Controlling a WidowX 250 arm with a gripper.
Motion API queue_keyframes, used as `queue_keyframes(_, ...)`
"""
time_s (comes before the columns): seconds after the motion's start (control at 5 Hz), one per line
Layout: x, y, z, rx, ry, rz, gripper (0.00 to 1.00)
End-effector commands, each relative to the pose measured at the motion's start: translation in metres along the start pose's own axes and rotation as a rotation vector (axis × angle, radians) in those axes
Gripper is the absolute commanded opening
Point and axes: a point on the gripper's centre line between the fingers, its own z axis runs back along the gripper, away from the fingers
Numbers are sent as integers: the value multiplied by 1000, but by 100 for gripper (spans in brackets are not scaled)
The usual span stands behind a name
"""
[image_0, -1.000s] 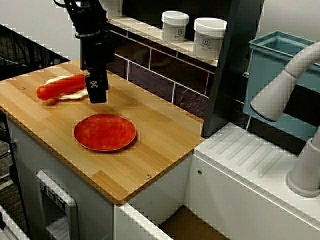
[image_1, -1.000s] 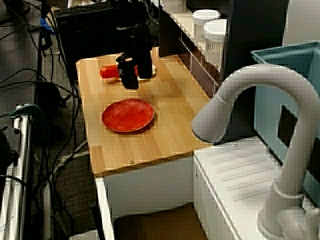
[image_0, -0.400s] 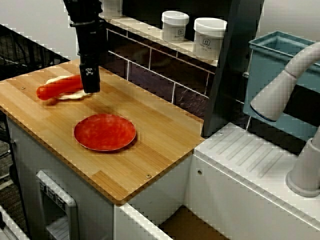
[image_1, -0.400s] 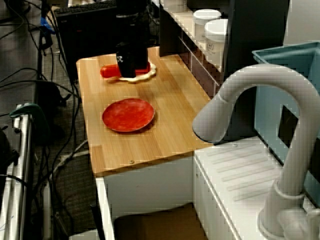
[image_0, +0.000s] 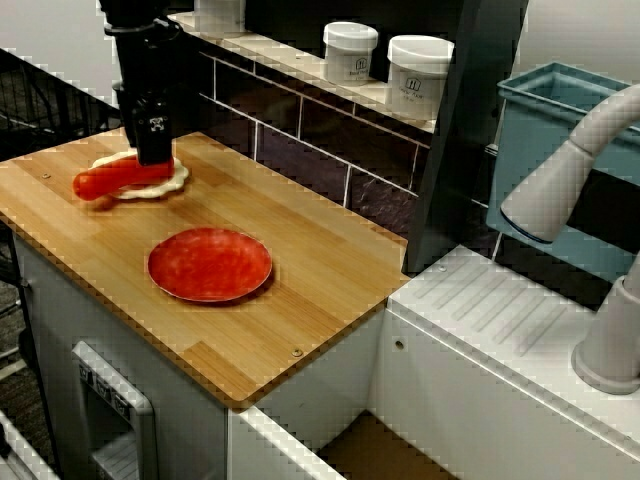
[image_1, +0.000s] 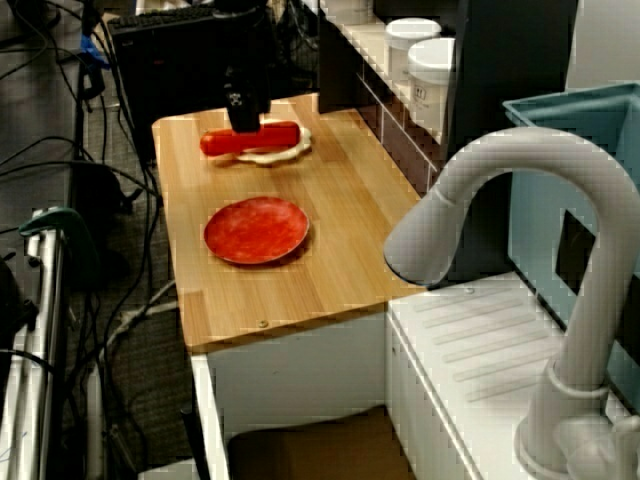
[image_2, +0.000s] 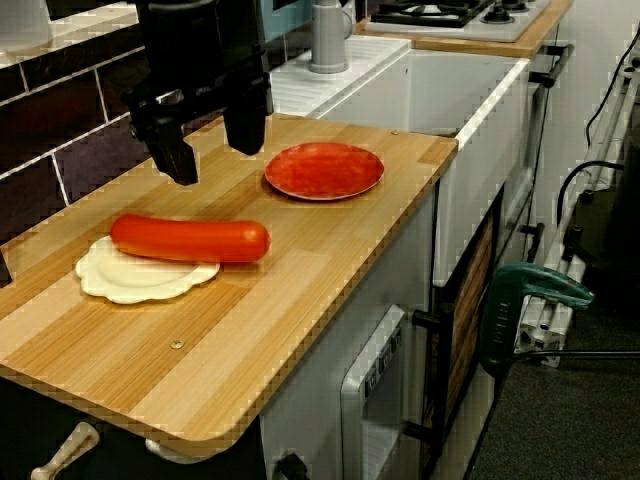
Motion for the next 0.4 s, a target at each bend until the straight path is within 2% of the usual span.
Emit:
queue_keyframes(0.0, -9, 11, 24, 116, -7, 378, 100)
queue_keyframes(0.2, -12, 7, 21, 143, -4, 399, 100)
